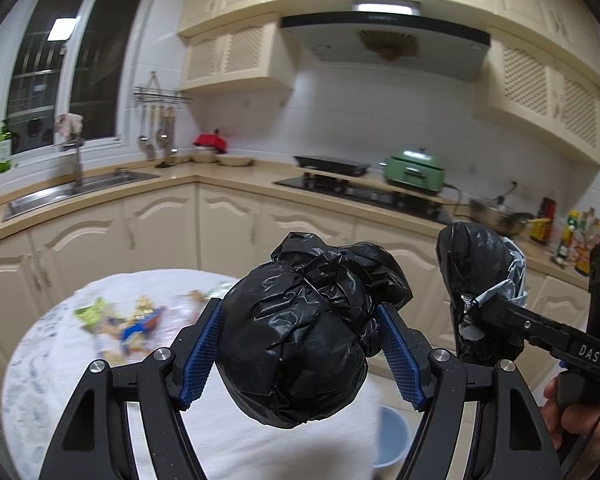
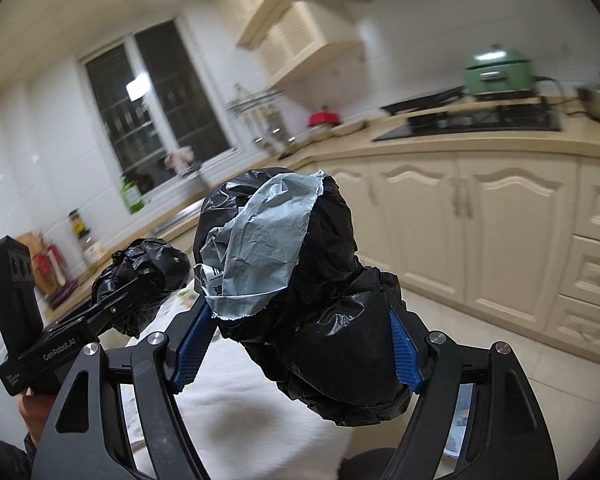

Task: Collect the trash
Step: 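Carry both black bags to the blue bin and open both tools to drop them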

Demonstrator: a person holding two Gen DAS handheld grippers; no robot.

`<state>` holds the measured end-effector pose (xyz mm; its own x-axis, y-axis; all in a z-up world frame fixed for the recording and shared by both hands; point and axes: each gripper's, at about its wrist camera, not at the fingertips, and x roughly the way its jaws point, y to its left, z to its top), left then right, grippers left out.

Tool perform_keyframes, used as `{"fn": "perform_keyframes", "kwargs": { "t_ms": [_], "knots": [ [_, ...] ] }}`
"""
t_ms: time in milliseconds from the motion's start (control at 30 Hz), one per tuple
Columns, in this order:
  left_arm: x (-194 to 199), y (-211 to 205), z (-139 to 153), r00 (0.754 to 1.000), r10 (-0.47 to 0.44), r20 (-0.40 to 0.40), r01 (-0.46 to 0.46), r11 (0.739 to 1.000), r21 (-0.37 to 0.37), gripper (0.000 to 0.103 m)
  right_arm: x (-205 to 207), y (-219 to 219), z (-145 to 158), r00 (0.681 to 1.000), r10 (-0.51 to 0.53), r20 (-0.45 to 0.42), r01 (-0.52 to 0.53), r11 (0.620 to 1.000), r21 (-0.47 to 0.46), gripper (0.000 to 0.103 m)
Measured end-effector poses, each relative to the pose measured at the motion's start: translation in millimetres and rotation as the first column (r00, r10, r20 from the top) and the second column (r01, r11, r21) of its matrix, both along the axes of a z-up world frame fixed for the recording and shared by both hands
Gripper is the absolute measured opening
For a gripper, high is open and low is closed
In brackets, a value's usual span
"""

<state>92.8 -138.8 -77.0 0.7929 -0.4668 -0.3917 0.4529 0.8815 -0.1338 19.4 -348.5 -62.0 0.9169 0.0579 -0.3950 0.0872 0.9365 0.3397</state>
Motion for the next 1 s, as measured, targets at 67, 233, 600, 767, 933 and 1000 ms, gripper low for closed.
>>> {"fn": "perform_keyframes", "kwargs": {
  "t_ms": [67,233,600,767,933,1000],
  "knots": [
    [7.4,-18.2,-4.3,0.999,-0.033,-0.008,0.033,0.999,-0.003,0.07,-10.6,-18.9,-2.3,0.999,-0.051,-0.002,0.051,0.999,0.01,0.077],
    [29.3,-72.2,-24.9,0.991,-0.124,-0.054,0.125,0.992,0.003,0.07,-29.4,-65.0,-19.2,0.985,-0.168,-0.043,0.17,0.985,0.039,0.077],
    [105.1,-189.9,-89.9,0.942,-0.219,-0.255,0.249,0.964,0.093,0.07,-36.8,-166.0,-118.5,0.918,-0.324,-0.229,0.367,0.913,0.177,0.077],
    [141.0,-247.9,-125.1,0.911,-0.216,-0.351,0.286,0.945,0.16,0.071,-27.1,-201.5,-166.2,0.889,-0.336,-0.31,0.415,0.878,0.239,0.077],
    [185.2,-309.9,-158.9,0.879,-0.189,-0.437,0.304,0.929,0.209,0.071,-13.2,-230.0,-208.9,0.868,-0.327,-0.373,0.443,0.849,0.287,0.078],
    [202.1,-327.8,-171.7,0.868,-0.18,-0.464,0.313,0.922,0.228,0.072,-9.0,-238.3,-223.5,0.86,-0.322,-0.395,0.453,0.838,0.303,0.078]
  ]
}}
